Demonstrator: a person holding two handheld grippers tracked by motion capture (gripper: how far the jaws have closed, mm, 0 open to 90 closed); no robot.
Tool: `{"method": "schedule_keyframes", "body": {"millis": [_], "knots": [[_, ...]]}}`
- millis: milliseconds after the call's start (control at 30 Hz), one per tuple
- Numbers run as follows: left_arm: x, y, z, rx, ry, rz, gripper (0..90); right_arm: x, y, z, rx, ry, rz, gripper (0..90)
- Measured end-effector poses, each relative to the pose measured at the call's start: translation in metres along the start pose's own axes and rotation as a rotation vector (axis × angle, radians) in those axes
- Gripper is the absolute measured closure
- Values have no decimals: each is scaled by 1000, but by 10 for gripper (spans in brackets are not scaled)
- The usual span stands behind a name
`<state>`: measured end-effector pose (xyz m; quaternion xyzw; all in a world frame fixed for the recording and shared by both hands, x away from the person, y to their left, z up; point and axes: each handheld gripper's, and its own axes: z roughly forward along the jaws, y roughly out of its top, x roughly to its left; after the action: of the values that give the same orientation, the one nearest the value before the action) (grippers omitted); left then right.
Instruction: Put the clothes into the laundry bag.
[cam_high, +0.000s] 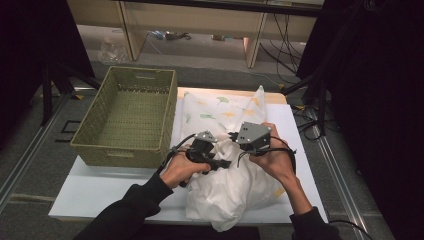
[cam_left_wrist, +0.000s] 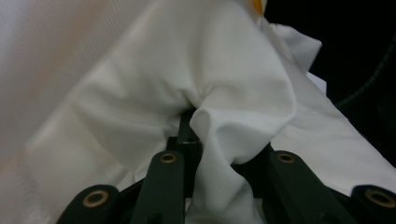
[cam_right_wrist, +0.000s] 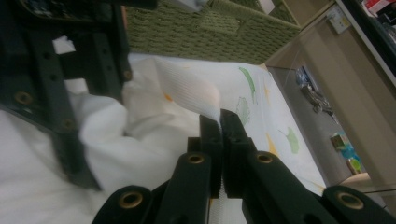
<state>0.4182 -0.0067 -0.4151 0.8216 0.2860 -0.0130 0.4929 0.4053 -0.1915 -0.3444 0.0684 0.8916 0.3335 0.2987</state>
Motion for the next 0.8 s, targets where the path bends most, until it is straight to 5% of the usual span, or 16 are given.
{"method": "schedule_keyframes", "body": {"millis": [100, 167, 200, 300, 367, 500, 567, 667, 800], "knots": [[8, 12, 3, -25, 40, -13, 749, -2, 2, -9, -16, -7, -7, 900], [22, 15, 5, -33, 123, -17, 747, -2, 4, -12, -15, -17, -19, 900], [29, 13, 7, -41, 147, -51, 745, -2, 4, -13, -16, -15, -21, 900], [44, 1, 10, -68, 130, -163, 708, 1, 3, -9, 10, -10, -4, 900], [42, -3, 4, -81, 106, -181, 596, 1, 1, -4, 8, 2, -17, 900], [30, -9, -16, -61, 139, -101, 357, -1, -4, -3, 23, 0, 12, 900], [23, -17, -30, -57, 145, -49, 313, -1, -4, -4, 21, -8, 17, 900], [20, -28, -44, -72, 155, -36, 269, -1, -4, -5, 20, -5, 18, 900], [22, -40, -53, -31, 163, -23, 204, 1, -3, -3, 24, -1, 12, 900]]}}
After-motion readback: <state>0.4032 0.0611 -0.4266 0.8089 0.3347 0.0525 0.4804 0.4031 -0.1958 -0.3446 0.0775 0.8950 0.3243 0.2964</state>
